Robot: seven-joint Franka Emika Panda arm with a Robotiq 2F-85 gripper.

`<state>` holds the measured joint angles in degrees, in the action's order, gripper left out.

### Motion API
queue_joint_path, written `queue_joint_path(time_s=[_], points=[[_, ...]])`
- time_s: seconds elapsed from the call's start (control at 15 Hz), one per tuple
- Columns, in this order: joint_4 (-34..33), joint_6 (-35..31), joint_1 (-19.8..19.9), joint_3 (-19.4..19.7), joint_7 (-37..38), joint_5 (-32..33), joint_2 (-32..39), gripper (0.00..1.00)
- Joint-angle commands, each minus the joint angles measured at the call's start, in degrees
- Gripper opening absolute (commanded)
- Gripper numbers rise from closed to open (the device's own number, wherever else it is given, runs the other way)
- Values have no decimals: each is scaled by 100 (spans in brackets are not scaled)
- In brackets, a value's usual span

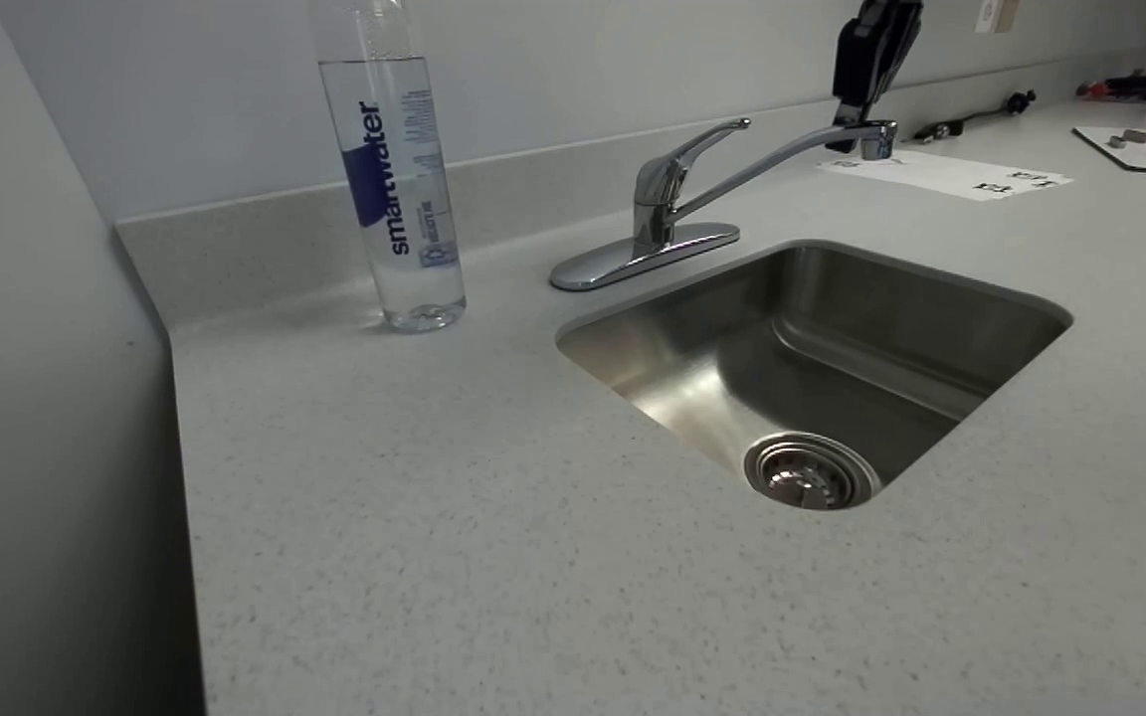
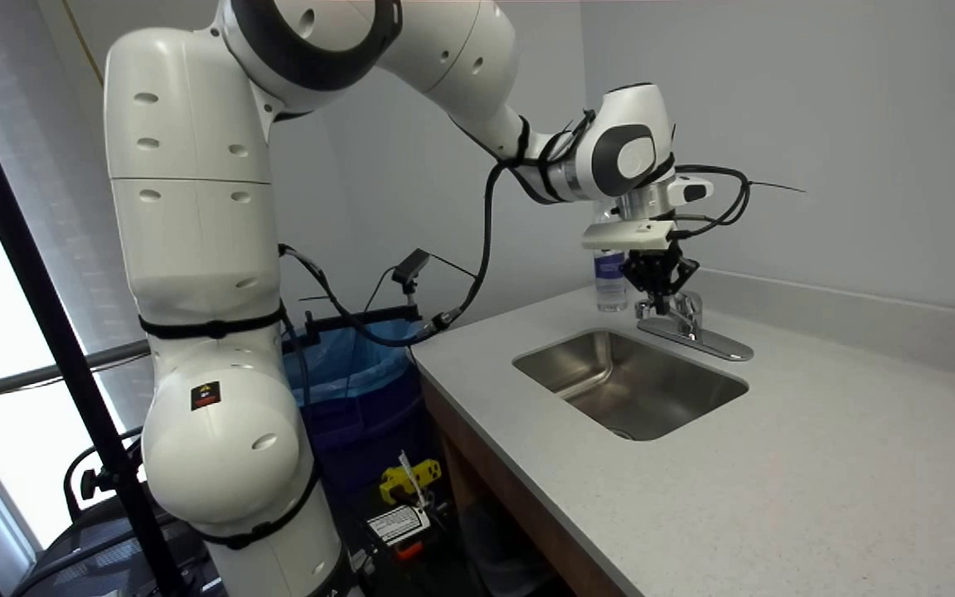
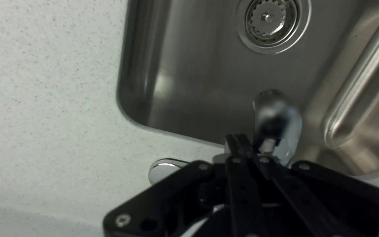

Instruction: Push the faucet to the left

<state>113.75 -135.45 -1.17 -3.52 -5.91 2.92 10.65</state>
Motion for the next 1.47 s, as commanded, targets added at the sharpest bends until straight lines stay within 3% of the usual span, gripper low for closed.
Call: queue_joint_path(time_s=[0.0, 1.4], points=[[469, -220, -169, -126, -134, -24, -217, 0], [213, -520, -673, -369, 192, 388, 138, 0]])
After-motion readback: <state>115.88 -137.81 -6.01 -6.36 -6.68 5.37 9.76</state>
